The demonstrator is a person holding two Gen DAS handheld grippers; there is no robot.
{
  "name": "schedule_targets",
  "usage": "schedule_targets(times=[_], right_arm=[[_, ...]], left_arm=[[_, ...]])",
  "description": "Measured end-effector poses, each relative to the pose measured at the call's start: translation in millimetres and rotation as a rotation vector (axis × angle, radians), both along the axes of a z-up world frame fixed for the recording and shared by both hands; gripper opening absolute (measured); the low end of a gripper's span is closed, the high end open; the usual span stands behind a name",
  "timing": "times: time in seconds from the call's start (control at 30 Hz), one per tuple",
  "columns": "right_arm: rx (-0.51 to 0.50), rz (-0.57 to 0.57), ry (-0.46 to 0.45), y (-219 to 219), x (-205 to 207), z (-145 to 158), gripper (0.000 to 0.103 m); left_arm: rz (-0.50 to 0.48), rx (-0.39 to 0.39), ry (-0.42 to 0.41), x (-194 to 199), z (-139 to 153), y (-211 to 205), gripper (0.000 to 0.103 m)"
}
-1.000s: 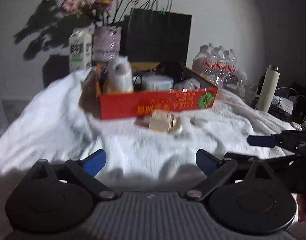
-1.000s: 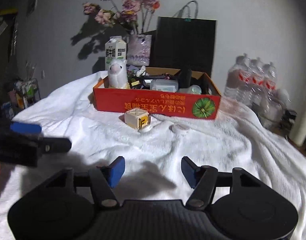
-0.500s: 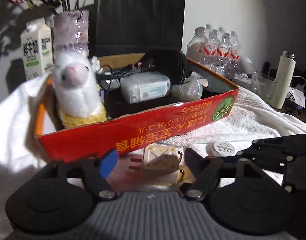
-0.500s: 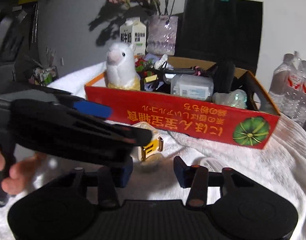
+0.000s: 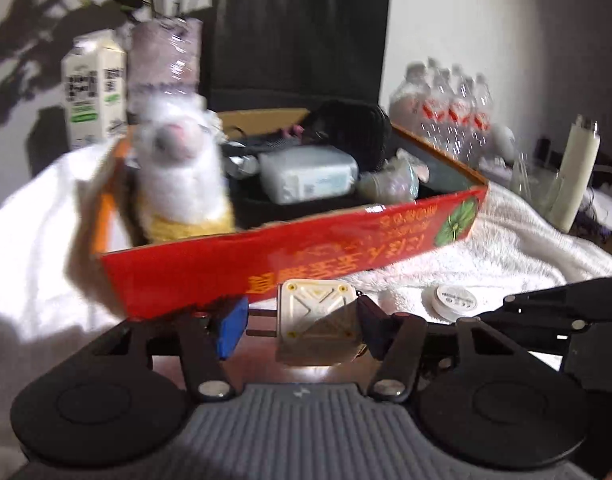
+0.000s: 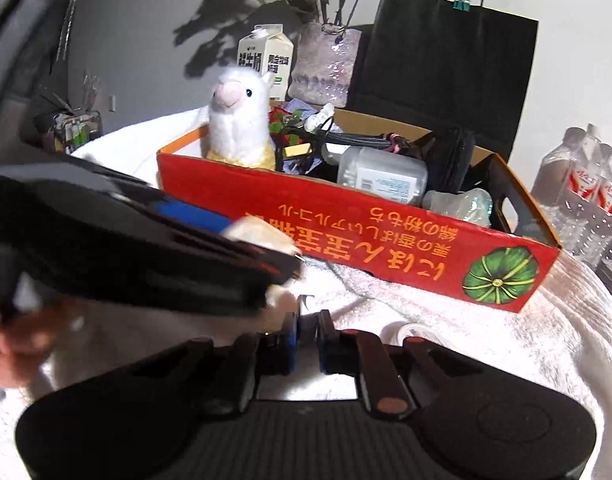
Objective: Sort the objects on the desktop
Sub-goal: 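Lift the beige cube adapter with the left tool toward the box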
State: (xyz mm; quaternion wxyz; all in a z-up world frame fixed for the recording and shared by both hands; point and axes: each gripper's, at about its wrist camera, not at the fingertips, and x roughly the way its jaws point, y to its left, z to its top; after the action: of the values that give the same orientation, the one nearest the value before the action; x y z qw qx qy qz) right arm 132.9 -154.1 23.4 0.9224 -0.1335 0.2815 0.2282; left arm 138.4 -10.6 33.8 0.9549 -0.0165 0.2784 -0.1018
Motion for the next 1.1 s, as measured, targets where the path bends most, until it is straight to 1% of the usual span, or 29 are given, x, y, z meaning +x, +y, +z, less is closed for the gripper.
schedule_targets(times=[0.13, 0.3, 0.5, 0.6, 0.7, 0.77, 0.93, 1.03, 1.1], right_arm=[[0.022, -0.037, -0.015, -7.7, -13.6, 10.2, 0.008], [0.098, -0.061, -0.08, -23.4, -55.3, 35.8, 0.008], [0.21, -0.091, -0.145, -38.4, -118.9, 63.3, 0.008], [0.254, -0.11, -0.157, -45.0, -150.8, 68.7, 0.008], [0.285, -0.131, -0.165, -51.7, -181.8, 70.3, 0.008], [0.289, -0.146, -0.172, -55.3, -202.6, 69.0, 0.008], [0.253, -0.172, -0.187, -57.2, -241.2, 64.4, 0.008], [0.227, -0.172, -0.212, -56.5, -256.8, 65.1, 0.008], [0.239, -0.174, -0.221, -58.6, -262.1, 67.4, 0.008]], left_arm=[[0.02, -0.051, -0.052, -40.1, 12.6, 15.7, 0.06], [0.03, -0.093, -0.099, -95.1, 30.9, 24.8, 0.06], [0.062, -0.079, -0.132, -149.9, 43.8, 19.5, 0.06], [0.08, -0.05, -0.137, -172.2, 44.5, 14.2, 0.06], [0.082, -0.055, -0.134, -195.3, 43.2, 9.7, 0.06], [0.08, -0.059, -0.128, -210.9, 41.3, 5.0, 0.06], [0.057, -0.057, -0.118, -241.3, 36.9, -6.5, 0.06], [0.046, -0.042, -0.135, -252.4, 38.7, -11.4, 0.06], [0.042, -0.038, -0.146, -255.5, 40.2, -13.3, 0.06]])
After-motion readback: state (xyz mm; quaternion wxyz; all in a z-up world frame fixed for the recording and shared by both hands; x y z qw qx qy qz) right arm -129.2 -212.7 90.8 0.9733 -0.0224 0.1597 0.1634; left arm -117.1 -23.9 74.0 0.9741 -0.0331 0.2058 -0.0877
